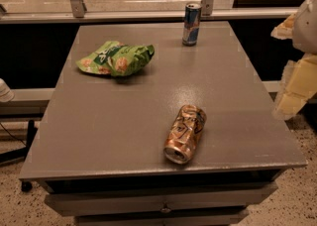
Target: Pick orange can
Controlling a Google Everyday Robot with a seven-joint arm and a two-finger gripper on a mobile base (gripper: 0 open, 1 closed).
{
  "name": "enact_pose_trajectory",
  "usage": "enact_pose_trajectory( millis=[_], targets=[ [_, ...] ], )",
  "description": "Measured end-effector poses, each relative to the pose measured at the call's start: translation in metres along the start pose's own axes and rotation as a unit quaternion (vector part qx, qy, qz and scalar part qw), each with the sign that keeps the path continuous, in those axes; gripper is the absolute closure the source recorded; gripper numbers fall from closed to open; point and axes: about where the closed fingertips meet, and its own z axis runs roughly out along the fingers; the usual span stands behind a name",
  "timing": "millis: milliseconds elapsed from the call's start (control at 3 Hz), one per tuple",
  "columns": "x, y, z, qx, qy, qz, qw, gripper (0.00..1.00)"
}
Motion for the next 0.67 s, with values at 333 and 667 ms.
enact_pose_trajectory(
  millis=[333,667],
  targets=[
    [-0.001,-0.001,-0.001,0.002,-0.003,0.000,1.0000,0.00],
    [-0.027,0.010,0.013,0.003,-0.045,-0.045,0.9980,0.00]
  ],
)
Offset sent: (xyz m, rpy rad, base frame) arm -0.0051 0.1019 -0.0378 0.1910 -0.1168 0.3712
